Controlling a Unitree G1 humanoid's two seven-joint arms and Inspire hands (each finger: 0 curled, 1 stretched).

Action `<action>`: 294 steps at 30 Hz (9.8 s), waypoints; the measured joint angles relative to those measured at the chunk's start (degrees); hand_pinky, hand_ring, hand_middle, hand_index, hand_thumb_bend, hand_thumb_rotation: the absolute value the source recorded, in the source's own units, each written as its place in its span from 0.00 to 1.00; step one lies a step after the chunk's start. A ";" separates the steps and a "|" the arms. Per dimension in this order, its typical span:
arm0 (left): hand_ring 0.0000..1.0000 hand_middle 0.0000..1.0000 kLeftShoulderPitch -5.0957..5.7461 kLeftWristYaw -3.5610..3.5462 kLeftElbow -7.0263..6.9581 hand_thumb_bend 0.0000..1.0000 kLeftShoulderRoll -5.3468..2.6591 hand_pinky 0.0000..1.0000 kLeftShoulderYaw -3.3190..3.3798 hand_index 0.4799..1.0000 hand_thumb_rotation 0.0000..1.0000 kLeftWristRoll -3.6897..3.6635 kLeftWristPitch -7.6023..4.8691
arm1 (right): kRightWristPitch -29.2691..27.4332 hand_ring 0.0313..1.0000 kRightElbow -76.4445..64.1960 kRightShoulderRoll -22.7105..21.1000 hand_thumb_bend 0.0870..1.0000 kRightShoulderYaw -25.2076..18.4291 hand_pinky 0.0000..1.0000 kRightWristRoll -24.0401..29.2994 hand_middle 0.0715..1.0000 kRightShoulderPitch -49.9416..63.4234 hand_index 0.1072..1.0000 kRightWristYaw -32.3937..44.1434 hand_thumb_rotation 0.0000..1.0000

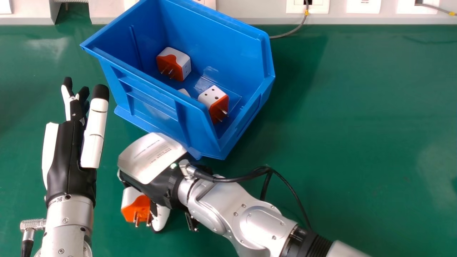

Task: Pick all objects and put in blue box

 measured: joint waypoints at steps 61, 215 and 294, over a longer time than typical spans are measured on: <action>0.99 0.98 -2.52 -1.15 4.41 0.68 2.18 0.95 2.65 0.98 1.00 -0.11 -0.41 | 6.54 0.05 -64.99 -26.52 0.44 -28.13 0.03 13.33 0.11 36.66 0.41 16.89 0.14; 0.99 0.98 -1.57 -0.36 2.09 0.64 0.32 0.95 0.49 0.98 1.00 1.05 0.14 | -1.12 0.94 36.89 -1.88 0.56 -19.43 0.79 18.92 1.00 -31.88 0.90 -19.22 0.42; 1.00 1.00 4.51 -10.83 15.74 0.64 7.84 0.95 6.05 1.00 1.00 -3.36 -16.17 | -5.28 1.00 -53.20 -17.30 0.41 -54.56 1.00 61.17 1.00 59.55 1.00 1.67 1.00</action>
